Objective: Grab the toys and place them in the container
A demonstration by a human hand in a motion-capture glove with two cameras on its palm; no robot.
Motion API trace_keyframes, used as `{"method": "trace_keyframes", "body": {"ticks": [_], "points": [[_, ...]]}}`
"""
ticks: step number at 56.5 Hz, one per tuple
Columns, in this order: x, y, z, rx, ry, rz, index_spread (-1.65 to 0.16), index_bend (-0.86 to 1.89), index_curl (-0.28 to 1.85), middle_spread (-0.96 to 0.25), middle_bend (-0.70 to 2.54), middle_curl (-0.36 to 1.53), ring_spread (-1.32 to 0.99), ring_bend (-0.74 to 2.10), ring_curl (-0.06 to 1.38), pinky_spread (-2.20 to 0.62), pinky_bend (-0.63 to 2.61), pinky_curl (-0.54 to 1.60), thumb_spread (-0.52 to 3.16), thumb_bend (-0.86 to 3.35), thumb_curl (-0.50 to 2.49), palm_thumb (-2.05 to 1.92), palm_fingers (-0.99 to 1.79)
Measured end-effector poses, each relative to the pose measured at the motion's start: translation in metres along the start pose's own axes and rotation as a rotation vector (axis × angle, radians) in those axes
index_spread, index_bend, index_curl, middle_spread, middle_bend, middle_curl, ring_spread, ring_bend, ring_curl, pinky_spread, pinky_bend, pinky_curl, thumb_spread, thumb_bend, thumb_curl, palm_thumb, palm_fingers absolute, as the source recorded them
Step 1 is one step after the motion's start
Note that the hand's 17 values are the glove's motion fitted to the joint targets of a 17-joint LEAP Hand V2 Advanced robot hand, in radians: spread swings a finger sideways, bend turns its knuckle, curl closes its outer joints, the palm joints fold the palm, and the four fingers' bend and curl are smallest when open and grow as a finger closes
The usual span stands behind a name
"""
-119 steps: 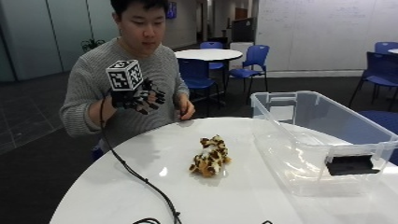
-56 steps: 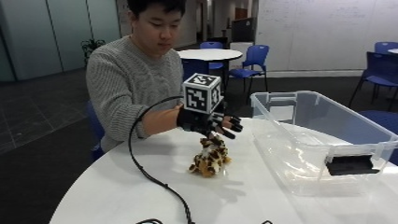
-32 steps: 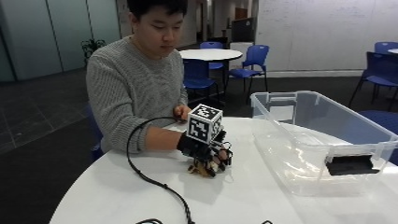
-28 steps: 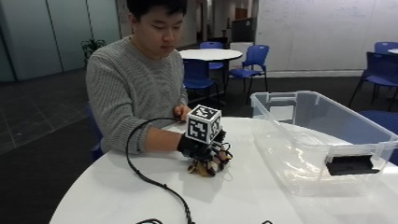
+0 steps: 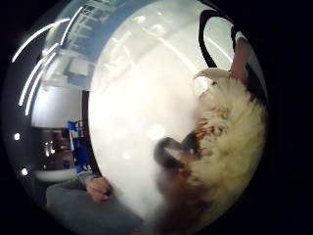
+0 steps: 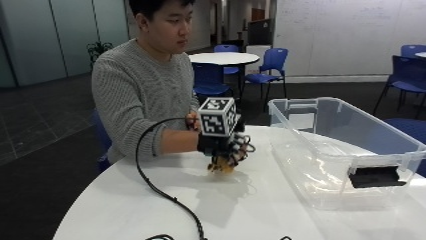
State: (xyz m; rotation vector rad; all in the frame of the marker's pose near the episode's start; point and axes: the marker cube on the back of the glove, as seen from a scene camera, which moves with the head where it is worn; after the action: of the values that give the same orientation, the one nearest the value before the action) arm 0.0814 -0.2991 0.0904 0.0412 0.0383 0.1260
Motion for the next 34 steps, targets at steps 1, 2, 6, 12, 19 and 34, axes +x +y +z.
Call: {"method": "trace_keyframes", "body": {"ticks": [1, 2, 6, 12, 19, 34], "points": [[-0.005, -0.003, -0.01, 0.018, -0.006, -0.01, -0.35, 0.55, 0.63, -0.41, 0.78, 0.67, -0.52, 0.93, 0.49, -0.36, 0.8, 0.36, 1.07, 0.12, 0.64, 0.53, 0.82], [-0.01, -0.008, -0.021, 0.038, -0.01, -0.022, -0.35, 0.57, 0.65, -0.41, 0.78, 0.68, -0.52, 0.94, 0.49, -0.37, 0.8, 0.37, 1.05, 0.12, 0.65, 0.53, 0.82], [-0.03, -0.027, -0.075, 0.128, -0.005, -0.073, -0.34, 0.61, 0.7, -0.42, 0.82, 0.73, -0.53, 0.97, 0.52, -0.38, 0.83, 0.39, 1.03, 0.11, 0.68, 0.53, 0.81], [-0.057, -0.053, -0.14, 0.218, 0.012, -0.154, -0.32, 0.66, 0.79, -0.43, 0.86, 0.81, -0.54, 1.01, 0.55, -0.39, 0.87, 0.41, 0.99, 0.09, 0.73, 0.52, 0.77], [-0.078, -0.08, -0.187, 0.251, -0.005, -0.176, -0.3, 0.7, 0.87, -0.44, 0.89, 0.89, -0.54, 1.04, 0.59, -0.39, 0.91, 0.43, 0.96, 0.08, 0.79, 0.52, 0.72], [-0.117, -0.156, -0.175, 0.178, -0.083, -0.078, -0.27, 0.74, 1.02, -0.45, 0.93, 1.02, -0.54, 1.09, 0.65, -0.39, 0.97, 0.46, 0.92, 0.07, 0.89, 0.53, 0.64]]}}
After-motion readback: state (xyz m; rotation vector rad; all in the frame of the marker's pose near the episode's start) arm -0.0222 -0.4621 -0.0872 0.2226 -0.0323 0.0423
